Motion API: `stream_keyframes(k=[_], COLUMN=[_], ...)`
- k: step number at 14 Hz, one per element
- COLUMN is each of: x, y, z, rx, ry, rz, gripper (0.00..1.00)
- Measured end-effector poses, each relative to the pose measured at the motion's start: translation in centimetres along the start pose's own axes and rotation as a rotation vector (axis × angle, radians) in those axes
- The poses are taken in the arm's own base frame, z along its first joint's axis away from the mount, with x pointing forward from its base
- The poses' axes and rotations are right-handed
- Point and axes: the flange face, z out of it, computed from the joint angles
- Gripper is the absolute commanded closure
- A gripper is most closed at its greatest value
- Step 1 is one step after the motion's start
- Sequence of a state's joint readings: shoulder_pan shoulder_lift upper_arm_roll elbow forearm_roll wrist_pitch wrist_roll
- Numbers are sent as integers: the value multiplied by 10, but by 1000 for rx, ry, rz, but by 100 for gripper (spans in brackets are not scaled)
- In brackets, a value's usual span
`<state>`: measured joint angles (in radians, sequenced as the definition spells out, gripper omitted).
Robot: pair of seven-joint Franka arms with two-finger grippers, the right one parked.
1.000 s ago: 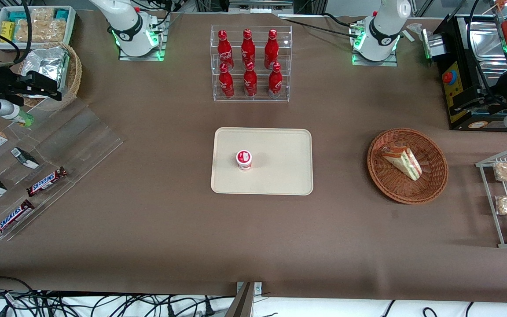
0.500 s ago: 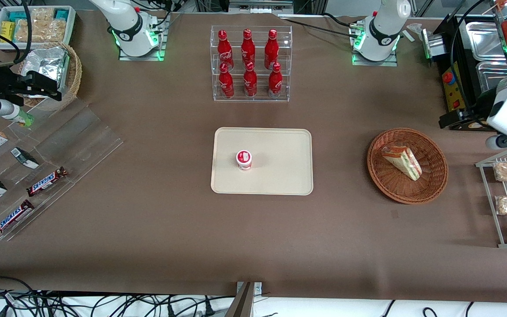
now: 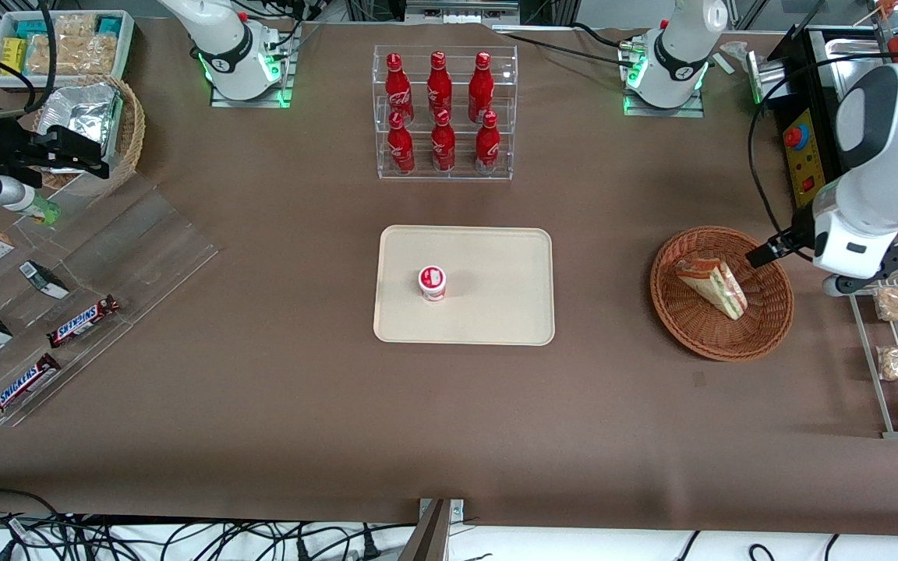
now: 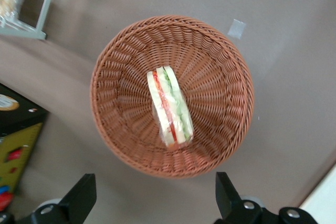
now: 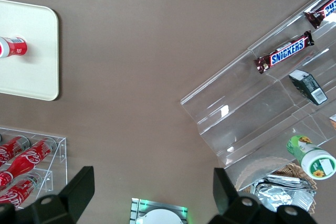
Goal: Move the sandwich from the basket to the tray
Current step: 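Lower the left gripper and close it on the wrapped sandwich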
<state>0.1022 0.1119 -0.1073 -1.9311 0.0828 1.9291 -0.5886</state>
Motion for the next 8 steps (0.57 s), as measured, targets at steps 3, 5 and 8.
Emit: stream_keyframes(k=[3,5,8], x=[-7,-13,-23], y=[1,1,0], z=[41,66,99], rx=[-25,-49,-73], ry=[27,50,69], rz=[-81,-132,-169], gripper=[0,0,0])
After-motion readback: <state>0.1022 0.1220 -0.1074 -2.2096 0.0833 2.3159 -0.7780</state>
